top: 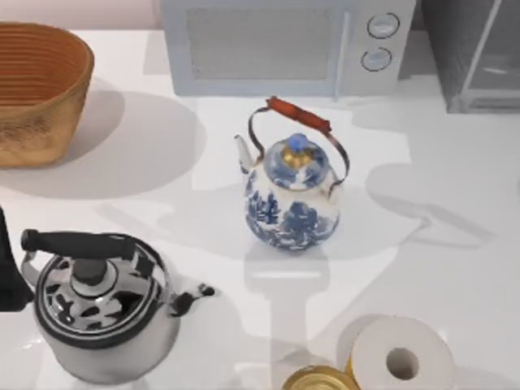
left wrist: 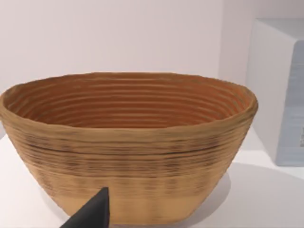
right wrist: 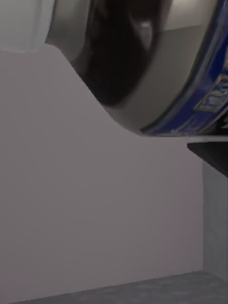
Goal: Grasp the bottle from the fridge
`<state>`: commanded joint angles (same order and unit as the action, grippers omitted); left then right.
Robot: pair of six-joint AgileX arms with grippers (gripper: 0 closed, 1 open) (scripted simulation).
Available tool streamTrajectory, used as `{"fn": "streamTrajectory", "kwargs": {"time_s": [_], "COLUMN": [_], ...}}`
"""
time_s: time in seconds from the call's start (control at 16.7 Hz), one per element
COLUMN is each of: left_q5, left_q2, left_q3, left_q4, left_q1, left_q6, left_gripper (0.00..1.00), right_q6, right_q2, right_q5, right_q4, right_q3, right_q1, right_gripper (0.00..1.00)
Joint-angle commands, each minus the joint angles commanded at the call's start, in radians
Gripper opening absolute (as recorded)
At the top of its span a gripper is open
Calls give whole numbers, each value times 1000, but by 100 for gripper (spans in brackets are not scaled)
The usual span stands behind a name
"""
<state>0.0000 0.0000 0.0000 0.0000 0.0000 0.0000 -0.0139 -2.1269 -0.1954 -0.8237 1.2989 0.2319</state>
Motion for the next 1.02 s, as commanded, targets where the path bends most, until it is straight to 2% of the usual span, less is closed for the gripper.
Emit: {"fn": "streamTrajectory", "kwargs": {"time_s": [0.24,0.66,1.02], "left_q5": [0,0,0], "left_q2": [0,0,0], "left_q3": [0,0,0], "left_q4": [0,0,0], "left_q1": [0,0,0], "left_q6": [0,0,0], "left_gripper": [100,100,100], "right_q6": [3,-1,-3], "right_q2": [56,269,294], "right_q5": [-9,-54,-61], "right_q4": [-26,-139,-156], "right_q3": [-74,-419,-454], "right_q1": [12,52,52], "right_gripper": [0,0,0]}}
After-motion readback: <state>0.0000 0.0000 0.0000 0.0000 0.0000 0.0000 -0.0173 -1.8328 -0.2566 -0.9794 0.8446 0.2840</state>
